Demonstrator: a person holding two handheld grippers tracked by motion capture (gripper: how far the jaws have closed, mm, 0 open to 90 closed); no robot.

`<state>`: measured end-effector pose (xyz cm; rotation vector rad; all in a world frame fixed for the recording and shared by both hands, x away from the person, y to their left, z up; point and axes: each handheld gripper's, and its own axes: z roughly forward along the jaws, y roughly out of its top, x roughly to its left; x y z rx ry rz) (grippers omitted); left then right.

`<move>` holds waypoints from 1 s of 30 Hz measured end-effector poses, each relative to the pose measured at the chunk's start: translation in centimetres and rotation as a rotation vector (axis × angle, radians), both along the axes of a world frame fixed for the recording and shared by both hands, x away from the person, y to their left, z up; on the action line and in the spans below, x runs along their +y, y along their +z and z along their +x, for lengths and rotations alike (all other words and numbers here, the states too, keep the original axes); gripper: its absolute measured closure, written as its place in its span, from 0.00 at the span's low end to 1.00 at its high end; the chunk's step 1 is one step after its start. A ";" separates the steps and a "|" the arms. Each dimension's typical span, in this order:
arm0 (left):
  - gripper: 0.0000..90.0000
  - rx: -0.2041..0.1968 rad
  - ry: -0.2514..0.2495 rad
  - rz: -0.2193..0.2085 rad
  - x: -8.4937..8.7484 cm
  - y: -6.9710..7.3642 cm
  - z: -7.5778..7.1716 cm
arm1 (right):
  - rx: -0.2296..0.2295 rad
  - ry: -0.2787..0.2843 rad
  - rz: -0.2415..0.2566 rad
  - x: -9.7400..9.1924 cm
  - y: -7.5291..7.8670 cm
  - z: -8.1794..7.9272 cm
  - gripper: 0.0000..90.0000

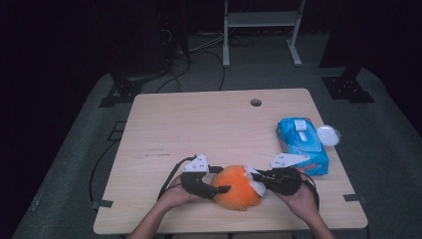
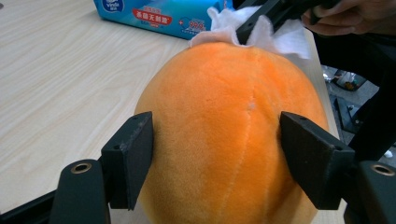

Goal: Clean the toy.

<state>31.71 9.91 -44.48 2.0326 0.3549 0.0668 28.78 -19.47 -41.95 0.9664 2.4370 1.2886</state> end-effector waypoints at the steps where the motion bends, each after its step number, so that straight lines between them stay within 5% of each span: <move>1: 0.32 -0.001 -0.003 0.001 -0.1 -0.1 -0.1 | 0.006 -0.005 0.013 -0.3 0.0 0.0 0.91; 6: 0.32 -0.008 -0.023 -0.003 -0.5 -0.3 -0.3 | -0.022 0.017 0.095 0.2 1.2 -0.3 0.91; 13: 0.19 0.027 0.004 0.000 -0.4 0.4 -0.3 | 0.012 0.037 0.046 1.1 -0.4 -0.2 0.91; 17: 0.06 0.133 0.019 0.001 -1.0 -0.7 0.5 | 0.009 0.055 0.032 1.2 -0.4 -0.6 0.91; 18: 0.03 0.133 0.019 0.001 -1.0 -0.7 0.5 | 0.009 0.055 0.032 1.2 -0.4 -0.6 0.91; 19: 0.02 0.202 0.018 -0.001 -1.2 -1.3 0.7 | 0.034 0.070 0.045 1.0 -0.6 -0.5 0.91; 21: 0.02 0.200 0.026 -0.008 -1.4 -1.5 0.6 | 0.042 0.064 0.053 0.8 -0.7 -0.5 0.91; 23: 0.09 0.137 0.012 0.014 -1.5 -1.0 0.3 | 0.028 0.062 0.043 0.9 -0.6 -0.5 0.91; 27: 0.33 -0.082 0.028 0.007 -1.7 0.1 -0.9 | -0.012 0.034 0.042 0.7 0.2 -0.7 0.91; 28: 0.34 -0.082 0.028 0.007 -1.7 0.1 -0.9 | -0.031 0.014 0.047 0.6 0.4 -0.8 0.91; 29: 0.34 -0.197 0.052 0.006 -1.8 0.6 -1.3 | -0.053 -0.004 0.058 0.5 0.6 -0.9 0.91; 30: 0.34 -0.197 0.052 0.006 -1.8 0.6 -1.3 | -0.053 -0.004 0.058 0.5 0.6 -0.9 0.91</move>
